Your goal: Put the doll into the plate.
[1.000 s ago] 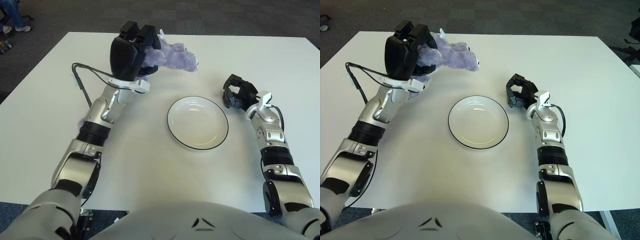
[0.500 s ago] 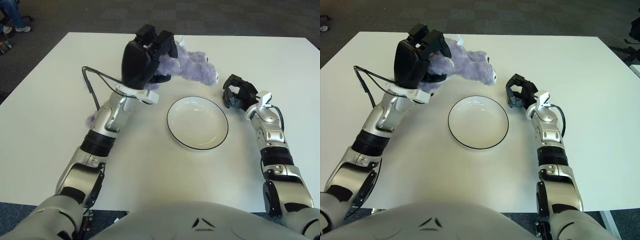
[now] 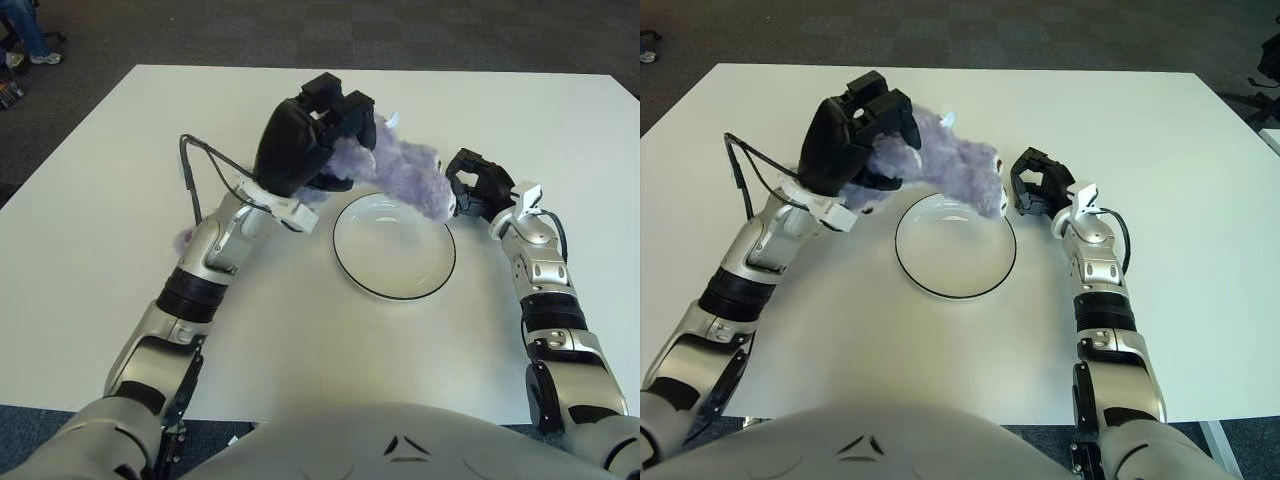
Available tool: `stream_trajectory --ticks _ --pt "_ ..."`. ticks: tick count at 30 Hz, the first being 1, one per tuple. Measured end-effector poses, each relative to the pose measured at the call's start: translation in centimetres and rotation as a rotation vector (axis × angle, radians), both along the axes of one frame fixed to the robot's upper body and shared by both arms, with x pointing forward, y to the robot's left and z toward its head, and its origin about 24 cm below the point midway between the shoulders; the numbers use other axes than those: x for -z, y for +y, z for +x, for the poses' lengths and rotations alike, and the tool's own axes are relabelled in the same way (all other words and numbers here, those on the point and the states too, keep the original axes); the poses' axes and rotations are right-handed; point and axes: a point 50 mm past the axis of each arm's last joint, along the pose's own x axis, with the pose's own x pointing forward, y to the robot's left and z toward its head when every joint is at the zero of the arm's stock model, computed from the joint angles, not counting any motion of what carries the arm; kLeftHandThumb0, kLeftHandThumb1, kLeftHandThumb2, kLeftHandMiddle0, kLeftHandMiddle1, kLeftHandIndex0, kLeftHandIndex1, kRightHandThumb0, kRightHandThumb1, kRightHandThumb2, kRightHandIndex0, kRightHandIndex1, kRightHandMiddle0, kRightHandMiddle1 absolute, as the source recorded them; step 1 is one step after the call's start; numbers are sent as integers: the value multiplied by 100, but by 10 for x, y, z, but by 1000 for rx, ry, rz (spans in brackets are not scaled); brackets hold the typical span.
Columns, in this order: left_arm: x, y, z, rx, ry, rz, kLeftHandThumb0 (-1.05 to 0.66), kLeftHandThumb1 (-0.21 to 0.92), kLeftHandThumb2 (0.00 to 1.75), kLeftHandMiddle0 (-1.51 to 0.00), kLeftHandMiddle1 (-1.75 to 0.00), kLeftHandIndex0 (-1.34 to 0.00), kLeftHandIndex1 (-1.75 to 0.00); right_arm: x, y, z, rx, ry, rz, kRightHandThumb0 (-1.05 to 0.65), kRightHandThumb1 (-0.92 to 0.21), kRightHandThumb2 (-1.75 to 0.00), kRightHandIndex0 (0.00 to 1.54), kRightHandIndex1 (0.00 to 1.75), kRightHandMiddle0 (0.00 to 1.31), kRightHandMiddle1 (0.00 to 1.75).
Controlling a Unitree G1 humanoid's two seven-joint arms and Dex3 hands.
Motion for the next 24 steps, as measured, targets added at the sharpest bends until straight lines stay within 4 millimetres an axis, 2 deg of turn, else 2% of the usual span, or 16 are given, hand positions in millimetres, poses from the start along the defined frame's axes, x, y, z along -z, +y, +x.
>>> stream_trajectory --ticks 5,15,17,19,24 --pt "3 1 -11 65 29 15 0 -3 169 -89 -175 -67 -166 0 -1 0 12 0 -14 -42 -52 -106 123 175 46 175" --pt "4 0 -17 122 76 60 -1 2 161 -86 -175 -68 -157 -1 -1 2 17 9 -15 -43 -48 -111 120 175 49 175" --pt "4 -1 -17 127 77 67 -1 15 149 -68 -175 -60 -167 -1 -1 2 18 10 -15 -43 -47 -112 120 175 49 175" --pt "5 -3 -18 126 74 72 -1 22 142 -60 -175 -55 -171 -2 -1 3 21 8 -15 -44 -46 -113 120 175 50 175" --pt "9 -11 -19 127 68 87 -1 30 134 -52 -175 -50 -174 -3 0 3 23 4 -20 -45 -43 -118 120 175 53 175"
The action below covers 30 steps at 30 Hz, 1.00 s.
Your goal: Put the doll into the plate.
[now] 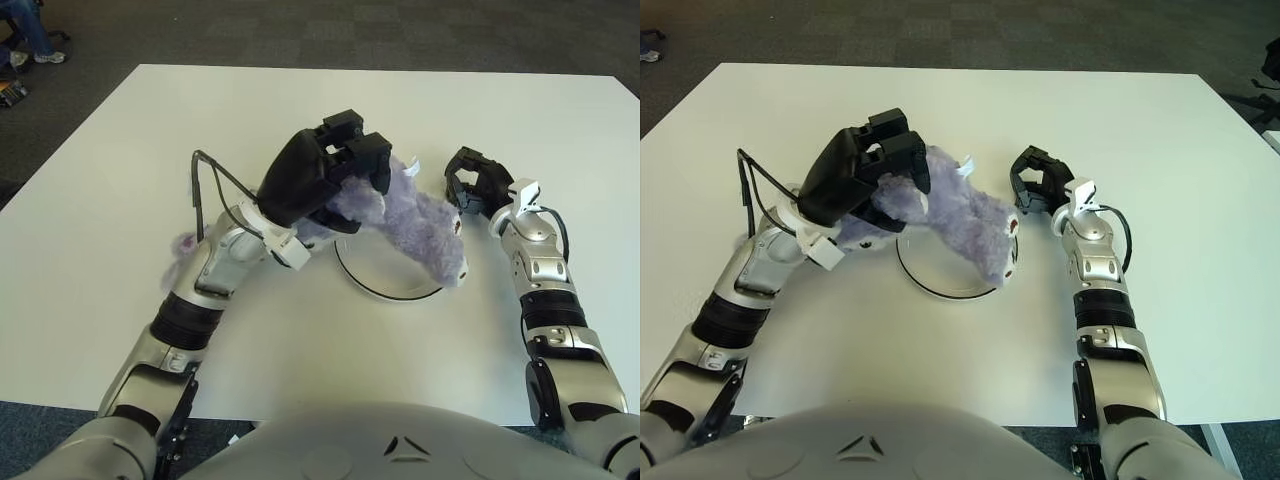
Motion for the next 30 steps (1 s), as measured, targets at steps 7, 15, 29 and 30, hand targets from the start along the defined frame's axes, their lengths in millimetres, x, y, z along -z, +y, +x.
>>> stream_trajectory --ticks 7,15,29,30 --pt "11 -9 -8 48 74 -5 -1 33 131 -49 -175 -48 -175 2 4 0 30 -13 6 -47 -36 -126 120 175 58 175" --pt "9 -13 -12 81 83 9 -1 37 127 -46 -175 -45 -175 6 3 0 37 -27 11 -47 -35 -128 118 175 59 175" --pt "5 -26 -5 130 80 40 -31 58 99 -100 -175 -39 -175 7 3 2 11 -34 29 -49 -31 -133 124 175 62 175" --pt "5 -26 -5 135 76 36 -34 59 97 -106 -175 -39 -175 7 3 2 12 -32 32 -49 -31 -132 125 175 62 175"
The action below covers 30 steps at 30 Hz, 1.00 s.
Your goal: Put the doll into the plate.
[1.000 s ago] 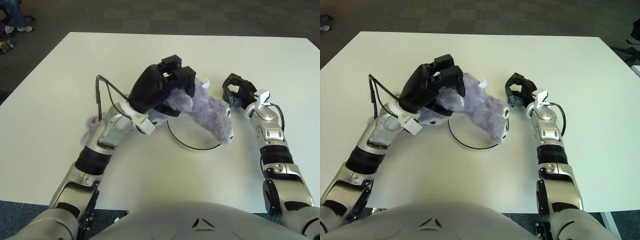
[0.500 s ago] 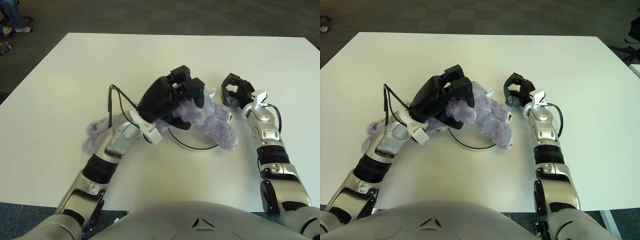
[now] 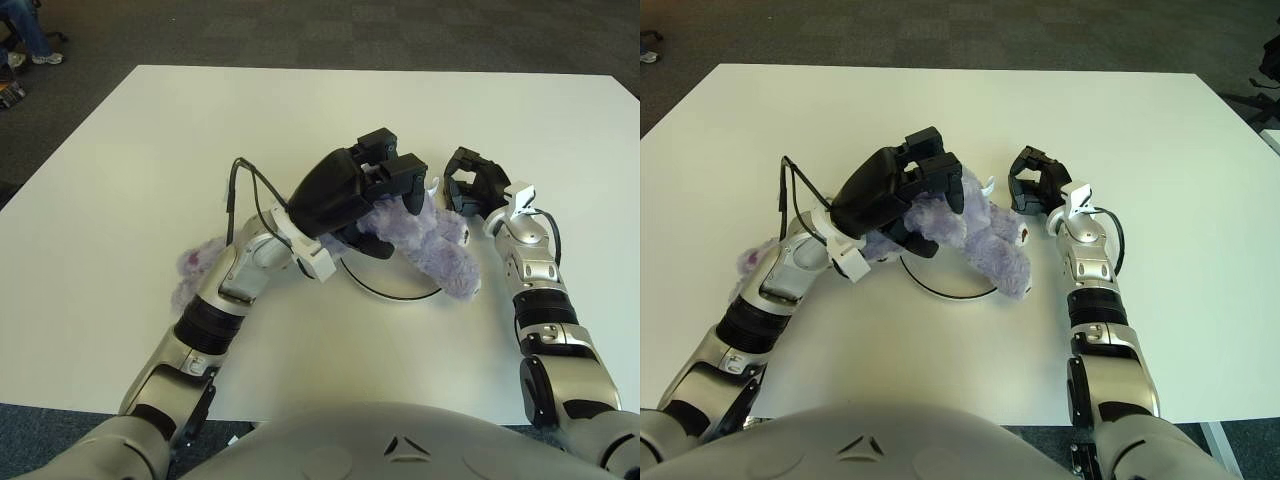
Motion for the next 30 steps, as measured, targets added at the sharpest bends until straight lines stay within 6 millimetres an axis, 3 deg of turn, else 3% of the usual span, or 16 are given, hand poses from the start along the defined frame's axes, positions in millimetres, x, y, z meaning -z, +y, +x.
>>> stream_trajectory --ticks 4,19,30 --pt "0 -2 -1 20 -12 -11 -39 61 95 -113 -175 -39 -175 0 0 0 5 11 10 -48 -31 -132 125 175 62 175" --pt "6 -27 14 19 -151 -18 -40 61 94 -114 -175 -39 -175 -6 5 -3 -2 49 47 -48 -33 -129 121 175 60 175" --pt "8 -29 22 -1 -130 -11 -39 64 90 -117 -175 -37 -175 -9 7 -8 -4 59 9 -47 -35 -127 123 175 58 175"
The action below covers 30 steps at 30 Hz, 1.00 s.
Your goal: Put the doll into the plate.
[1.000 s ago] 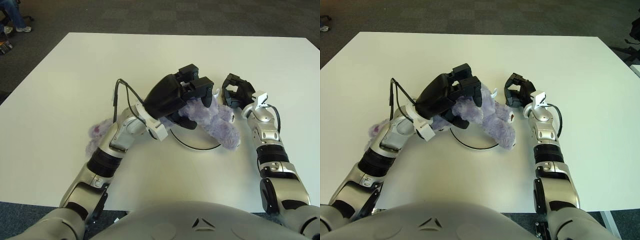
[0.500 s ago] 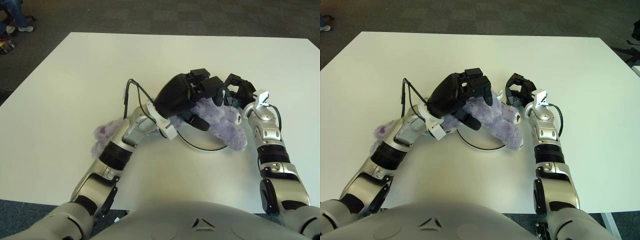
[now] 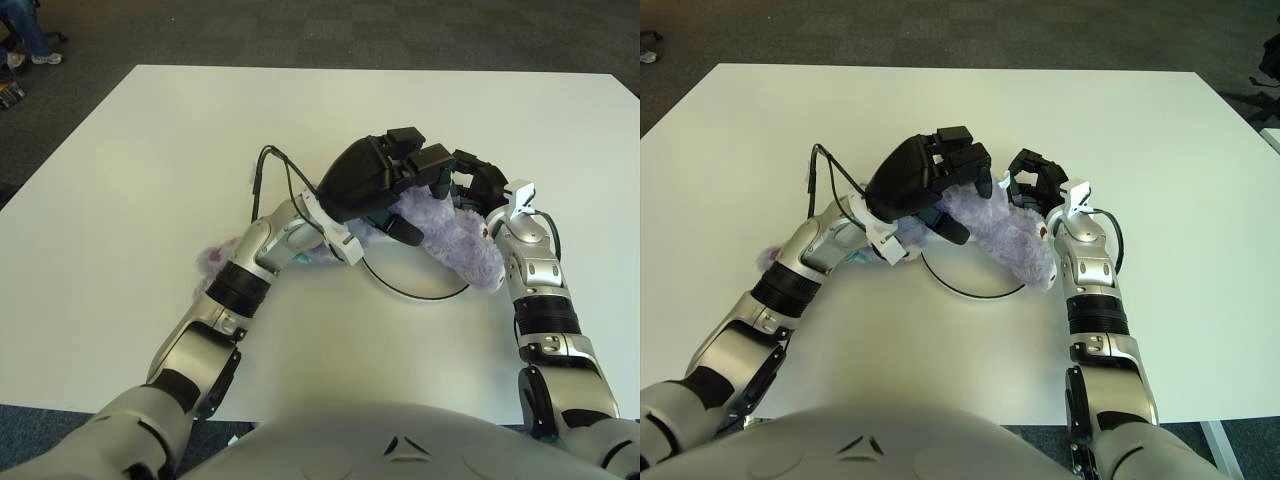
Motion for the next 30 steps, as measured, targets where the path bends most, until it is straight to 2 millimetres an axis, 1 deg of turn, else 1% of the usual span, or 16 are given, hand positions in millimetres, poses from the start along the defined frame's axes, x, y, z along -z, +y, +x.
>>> stream_trajectory --ticks 8,15,24,25,27,30 --pt "2 2 1 -53 -41 -56 -39 64 90 -119 -175 -36 -175 -4 1 0 -3 7 -82 -47 -35 -127 120 175 59 175" --pt "4 5 3 -79 -52 -122 -39 64 91 -123 -175 -37 -175 -5 1 0 2 10 -87 -47 -35 -127 119 175 59 175" --pt "5 3 4 -66 -22 -126 -38 67 86 -120 -175 -34 -175 -5 2 0 10 1 -90 -48 -33 -129 120 175 60 175" --pt "5 3 4 -64 -20 -124 -39 64 90 -120 -175 -36 -175 -5 2 0 11 0 -91 -48 -33 -129 120 175 60 175" --pt "5 2 3 -60 -14 -116 -41 54 103 -118 -175 -44 -175 -4 1 0 16 -2 -97 -48 -33 -130 119 175 60 175" --pt "5 1 4 -62 -9 -104 -42 48 111 -117 -175 -48 -175 -4 1 1 25 -7 -108 -48 -34 -129 116 175 60 175"
